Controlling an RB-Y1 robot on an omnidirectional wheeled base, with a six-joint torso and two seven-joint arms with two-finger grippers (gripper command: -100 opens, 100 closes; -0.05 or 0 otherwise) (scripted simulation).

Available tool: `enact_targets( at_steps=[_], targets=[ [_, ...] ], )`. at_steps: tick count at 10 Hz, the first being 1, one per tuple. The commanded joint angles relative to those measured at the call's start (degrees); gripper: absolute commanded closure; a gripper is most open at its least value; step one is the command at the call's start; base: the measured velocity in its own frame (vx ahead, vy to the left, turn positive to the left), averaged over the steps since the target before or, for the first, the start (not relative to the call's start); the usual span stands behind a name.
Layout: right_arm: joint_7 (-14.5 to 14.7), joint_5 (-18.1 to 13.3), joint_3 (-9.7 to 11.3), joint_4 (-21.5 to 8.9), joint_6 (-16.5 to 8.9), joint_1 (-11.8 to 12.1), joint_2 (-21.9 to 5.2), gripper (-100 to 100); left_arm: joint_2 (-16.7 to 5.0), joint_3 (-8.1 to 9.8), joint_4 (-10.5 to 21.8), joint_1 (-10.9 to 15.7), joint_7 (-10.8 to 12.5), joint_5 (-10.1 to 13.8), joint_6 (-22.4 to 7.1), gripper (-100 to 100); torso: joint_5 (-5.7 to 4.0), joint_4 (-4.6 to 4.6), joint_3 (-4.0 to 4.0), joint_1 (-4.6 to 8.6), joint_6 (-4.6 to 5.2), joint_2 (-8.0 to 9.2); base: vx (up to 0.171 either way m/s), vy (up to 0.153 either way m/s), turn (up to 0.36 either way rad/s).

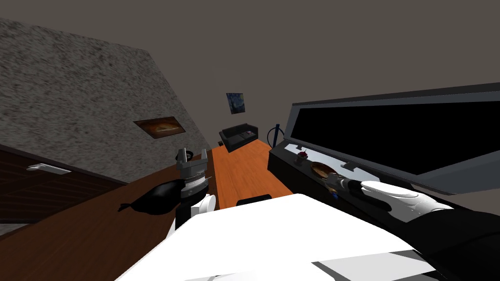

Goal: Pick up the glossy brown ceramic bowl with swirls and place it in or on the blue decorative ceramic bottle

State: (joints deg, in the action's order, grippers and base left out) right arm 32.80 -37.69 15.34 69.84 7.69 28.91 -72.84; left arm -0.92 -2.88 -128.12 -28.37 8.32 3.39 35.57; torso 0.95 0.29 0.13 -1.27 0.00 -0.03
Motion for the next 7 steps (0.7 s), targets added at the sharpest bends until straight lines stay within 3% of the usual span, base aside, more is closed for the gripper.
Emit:
enact_targets(
  at_steps=[1, 5, 6, 7],
  targets=[
    [-0.3, 0.4, -0.5, -0.5, 2.2, 0.9, -2.4, 100, 0.0, 0.00, 0.0, 0.0, 0.0, 0.0, 0.0, 0, 0.00, 0.00, 0.00, 0.00, 0.00, 0.00, 0.095, 0.061, 0.018],
    [0.3, 0.1, -0.8, -2.1, 5.9, 3.1, -6.2, 100, 0.0, 0.01, 0.0, 0.0, 0.0, 0.0, 0.0, 0, -0.01, 0.07, 0.19, 0.52, 0.10, 0.33, 0.057, -0.018, 0.008],
    [0.7, -0.1, -0.8, -3.2, 8.0, 4.3, -8.1, 100, 0.0, 0.01, 0.0, 0.0, 0.0, 0.0, 0.0, 0, 0.02, 0.07, 0.21, 0.53, 0.11, 0.36, 0.061, -0.071, 0.018],
    [0.7, -0.1, -0.8, -3.2, 8.0, 4.3, -8.1, 100, 0.0, 0.02, 0.0, 0.0, 0.0, 0.0, 0.0, 0, 0.04, 0.07, 0.21, 0.63, 0.14, 0.36, 0.043, -0.067, -0.004]
  ],
)
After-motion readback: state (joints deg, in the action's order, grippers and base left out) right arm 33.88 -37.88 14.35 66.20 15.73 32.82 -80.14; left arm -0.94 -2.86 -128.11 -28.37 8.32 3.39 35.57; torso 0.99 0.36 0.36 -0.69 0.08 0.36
